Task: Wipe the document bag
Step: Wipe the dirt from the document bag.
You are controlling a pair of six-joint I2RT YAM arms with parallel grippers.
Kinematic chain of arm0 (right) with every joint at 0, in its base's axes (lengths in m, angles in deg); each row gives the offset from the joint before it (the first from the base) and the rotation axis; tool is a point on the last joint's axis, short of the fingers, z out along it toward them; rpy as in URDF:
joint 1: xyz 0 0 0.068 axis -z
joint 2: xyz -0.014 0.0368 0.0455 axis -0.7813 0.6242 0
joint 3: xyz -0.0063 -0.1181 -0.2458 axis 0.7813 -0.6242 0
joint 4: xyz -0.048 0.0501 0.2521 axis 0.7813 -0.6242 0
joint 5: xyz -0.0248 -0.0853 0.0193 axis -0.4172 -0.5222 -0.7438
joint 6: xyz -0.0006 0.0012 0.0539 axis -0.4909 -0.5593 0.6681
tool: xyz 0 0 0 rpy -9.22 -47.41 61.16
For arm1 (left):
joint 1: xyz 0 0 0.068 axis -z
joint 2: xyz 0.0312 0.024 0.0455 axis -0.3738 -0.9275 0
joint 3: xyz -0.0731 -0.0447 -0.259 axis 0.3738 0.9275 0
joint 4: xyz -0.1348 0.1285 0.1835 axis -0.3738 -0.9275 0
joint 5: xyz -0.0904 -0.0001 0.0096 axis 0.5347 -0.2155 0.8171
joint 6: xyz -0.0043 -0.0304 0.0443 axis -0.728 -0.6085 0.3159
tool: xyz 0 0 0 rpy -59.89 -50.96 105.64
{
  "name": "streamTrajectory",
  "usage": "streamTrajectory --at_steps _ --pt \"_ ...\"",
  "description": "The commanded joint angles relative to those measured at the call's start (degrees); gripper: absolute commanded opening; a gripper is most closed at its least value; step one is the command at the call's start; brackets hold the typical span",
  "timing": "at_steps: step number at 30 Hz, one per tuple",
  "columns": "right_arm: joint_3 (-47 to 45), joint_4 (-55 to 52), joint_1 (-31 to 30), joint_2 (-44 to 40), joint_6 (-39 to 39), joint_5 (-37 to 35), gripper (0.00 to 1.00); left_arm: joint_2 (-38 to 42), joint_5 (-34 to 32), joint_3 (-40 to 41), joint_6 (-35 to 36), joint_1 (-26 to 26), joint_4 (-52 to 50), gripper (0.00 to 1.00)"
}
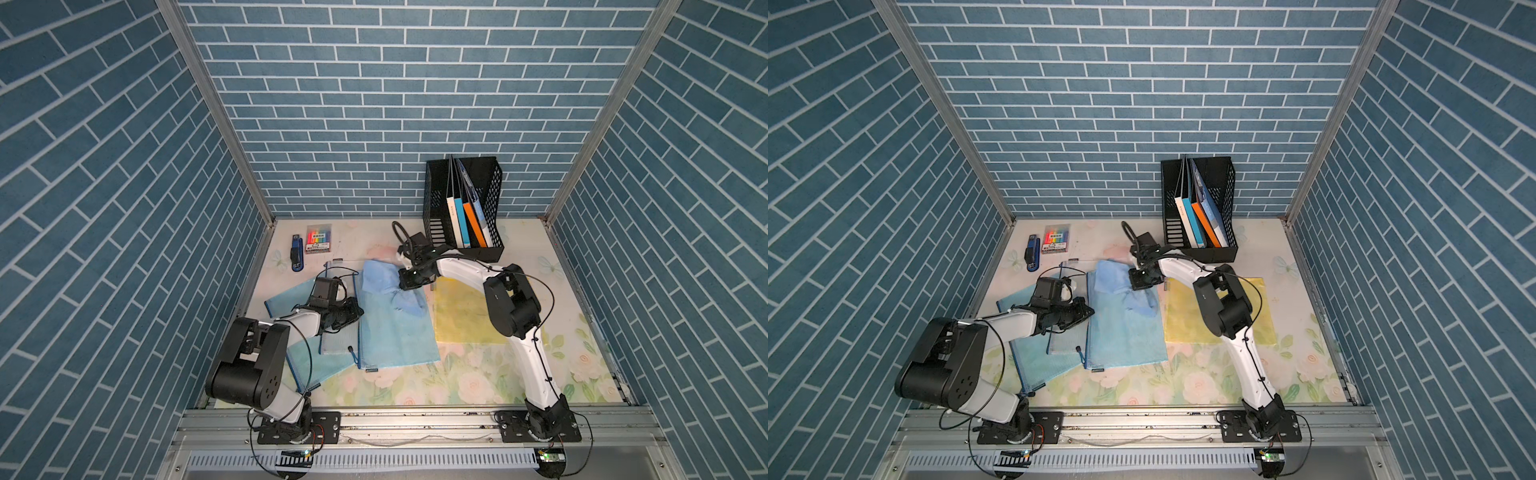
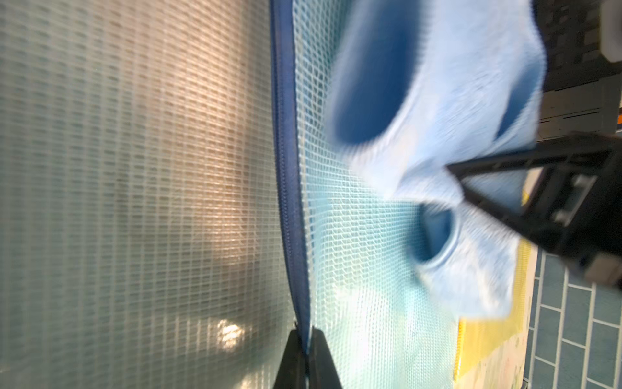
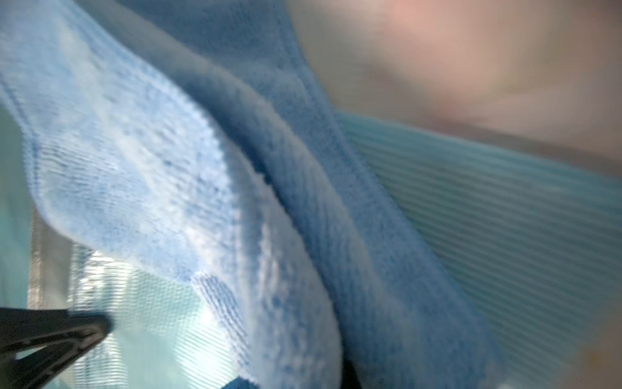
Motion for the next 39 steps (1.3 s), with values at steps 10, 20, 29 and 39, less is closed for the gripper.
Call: streamTrajectory --at_steps 10,20,29,39 --pt "-2.94 1.64 -7.87 -3.66 -2.00 1.17 0.08 0.71 -0.47 1.35 -2.01 0.12 2.80 0.00" --pt "-1.46 1.99 -17.28 -1.88 -4.97 8.23 0.09 0.68 -0.24 1.24 -3.08 0.12 3.60 0.00" --pt "-7.11 1.90 -5.94 -6.87 -3.50 -0.27 0.08 1.59 -0.81 2.58 -3.29 0.12 3.95 0.00" --pt "-10.47 3.84 -5.14 -8.36 -1.93 -0.50 0.08 2.10 -1.57 3.54 -6.15 0.12 7.03 0.00"
